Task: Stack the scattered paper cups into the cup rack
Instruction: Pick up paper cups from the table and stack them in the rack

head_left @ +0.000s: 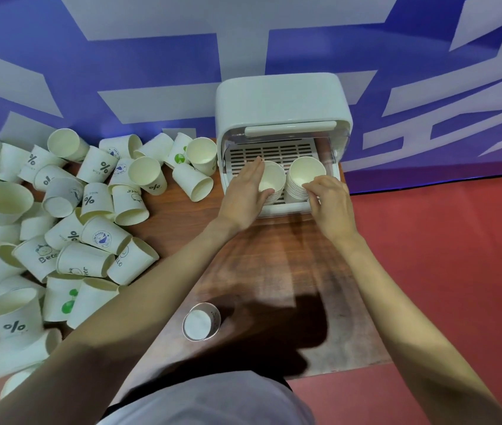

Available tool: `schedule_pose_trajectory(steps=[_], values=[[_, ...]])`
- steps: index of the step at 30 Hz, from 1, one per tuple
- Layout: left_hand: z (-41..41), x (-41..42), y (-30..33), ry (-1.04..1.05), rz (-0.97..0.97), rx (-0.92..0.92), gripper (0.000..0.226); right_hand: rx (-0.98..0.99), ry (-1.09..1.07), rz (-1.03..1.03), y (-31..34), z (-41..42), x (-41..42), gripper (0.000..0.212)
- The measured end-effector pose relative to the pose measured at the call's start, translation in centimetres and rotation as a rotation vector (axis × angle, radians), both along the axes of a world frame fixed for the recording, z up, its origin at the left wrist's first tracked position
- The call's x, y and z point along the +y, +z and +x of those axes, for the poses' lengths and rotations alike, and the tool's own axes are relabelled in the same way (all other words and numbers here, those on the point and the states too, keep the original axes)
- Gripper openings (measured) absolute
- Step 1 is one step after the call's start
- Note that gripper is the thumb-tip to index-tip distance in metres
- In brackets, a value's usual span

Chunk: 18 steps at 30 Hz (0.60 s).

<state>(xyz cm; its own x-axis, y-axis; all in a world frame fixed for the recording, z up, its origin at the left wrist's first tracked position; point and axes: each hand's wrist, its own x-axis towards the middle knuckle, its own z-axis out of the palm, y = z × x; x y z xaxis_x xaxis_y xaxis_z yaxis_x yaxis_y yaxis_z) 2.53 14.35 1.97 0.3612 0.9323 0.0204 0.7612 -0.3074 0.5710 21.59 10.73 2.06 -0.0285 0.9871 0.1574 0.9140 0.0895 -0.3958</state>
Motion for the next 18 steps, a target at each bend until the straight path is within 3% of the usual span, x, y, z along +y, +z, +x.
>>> schedule_pose_trajectory(steps=[5,10,18], values=[[-1.2,-1.0,0.5,0.040,0.009,-0.077,0.062,0.039,-0.030,-0.003,0.7,-1.5,-0.9,0.030],[-6.5,-4.3,1.2,0.171,0.115,-0.196,0.042,0.176,0.059,-0.013,2.2,-6.3,-4.1,0.035],[-18.9,-10.5,-0.9,0.279,-0.023,0.059,0.039,0.150,0.465,-0.327,1.1,-15.0,-11.1,0.044]])
